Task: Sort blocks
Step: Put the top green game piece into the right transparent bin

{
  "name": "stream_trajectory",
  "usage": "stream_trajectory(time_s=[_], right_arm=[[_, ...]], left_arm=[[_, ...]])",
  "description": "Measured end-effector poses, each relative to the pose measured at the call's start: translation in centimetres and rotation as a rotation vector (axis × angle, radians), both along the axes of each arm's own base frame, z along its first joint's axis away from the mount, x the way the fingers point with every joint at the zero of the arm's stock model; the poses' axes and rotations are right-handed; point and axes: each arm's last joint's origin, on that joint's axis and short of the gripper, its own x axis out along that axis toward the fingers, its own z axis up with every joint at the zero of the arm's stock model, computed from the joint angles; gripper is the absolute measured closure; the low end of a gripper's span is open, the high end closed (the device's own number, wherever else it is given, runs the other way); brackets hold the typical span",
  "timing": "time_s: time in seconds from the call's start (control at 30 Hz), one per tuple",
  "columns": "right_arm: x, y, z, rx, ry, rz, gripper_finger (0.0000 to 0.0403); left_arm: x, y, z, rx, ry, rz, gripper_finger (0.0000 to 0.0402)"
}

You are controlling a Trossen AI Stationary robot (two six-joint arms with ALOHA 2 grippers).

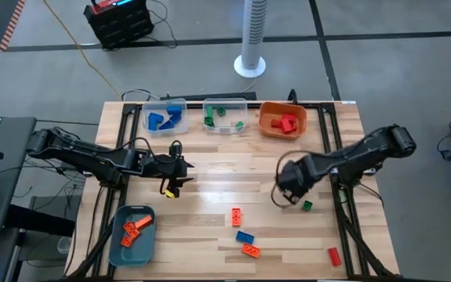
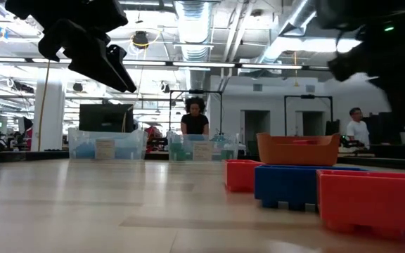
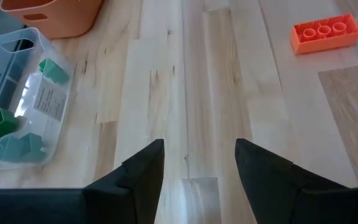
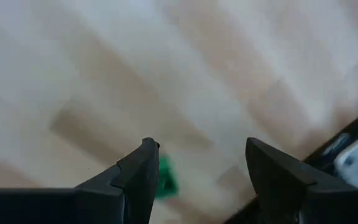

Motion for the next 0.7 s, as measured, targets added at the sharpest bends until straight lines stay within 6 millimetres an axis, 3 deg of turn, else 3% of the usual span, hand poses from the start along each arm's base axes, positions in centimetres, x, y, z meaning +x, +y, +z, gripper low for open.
stream_trajectory(time_s=[0.37, 0.7], right_arm=[[-2.0, 5.9, -1.9, 0.082, -0.045, 0.132, 0.0159], [-3.4, 7.0, -3.3, 0.074, -0.024, 0.202, 0.0139]], left_arm=[[0.0, 0.0, 0.0, 0.012, 0.004, -0.009, 0.021], [0.0, 0.0, 0.0, 0.012, 0.008, -0.009, 0.021]])
